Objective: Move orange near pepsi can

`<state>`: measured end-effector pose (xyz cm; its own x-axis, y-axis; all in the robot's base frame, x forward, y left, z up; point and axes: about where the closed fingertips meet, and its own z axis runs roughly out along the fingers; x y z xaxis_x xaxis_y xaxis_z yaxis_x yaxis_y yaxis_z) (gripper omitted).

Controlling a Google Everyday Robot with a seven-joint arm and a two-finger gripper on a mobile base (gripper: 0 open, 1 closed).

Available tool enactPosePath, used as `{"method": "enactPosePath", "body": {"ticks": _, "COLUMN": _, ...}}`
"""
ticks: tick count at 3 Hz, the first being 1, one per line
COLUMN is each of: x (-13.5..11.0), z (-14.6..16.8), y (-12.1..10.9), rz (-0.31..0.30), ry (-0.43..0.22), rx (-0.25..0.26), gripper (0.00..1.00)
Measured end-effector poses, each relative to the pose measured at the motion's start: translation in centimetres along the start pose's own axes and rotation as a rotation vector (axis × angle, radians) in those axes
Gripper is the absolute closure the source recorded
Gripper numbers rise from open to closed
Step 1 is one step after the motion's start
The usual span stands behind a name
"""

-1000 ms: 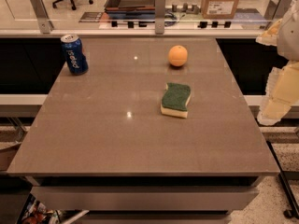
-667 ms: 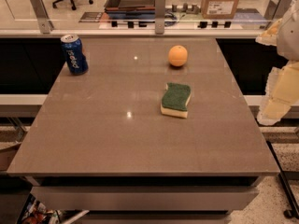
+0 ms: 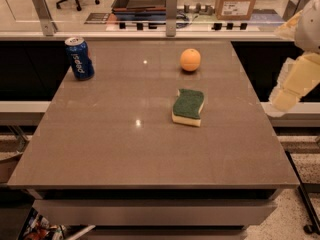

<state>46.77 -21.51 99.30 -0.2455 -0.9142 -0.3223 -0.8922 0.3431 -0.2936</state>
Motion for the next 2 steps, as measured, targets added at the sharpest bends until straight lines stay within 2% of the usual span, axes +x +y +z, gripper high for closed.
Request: {"method": "enactPosePath", "body": {"ticks": 2, "x": -2.9, "z": 3.8, "y": -5.8, "rz": 0.218, "ry": -0.172, "rx": 0.055, "gripper": 0.0}}
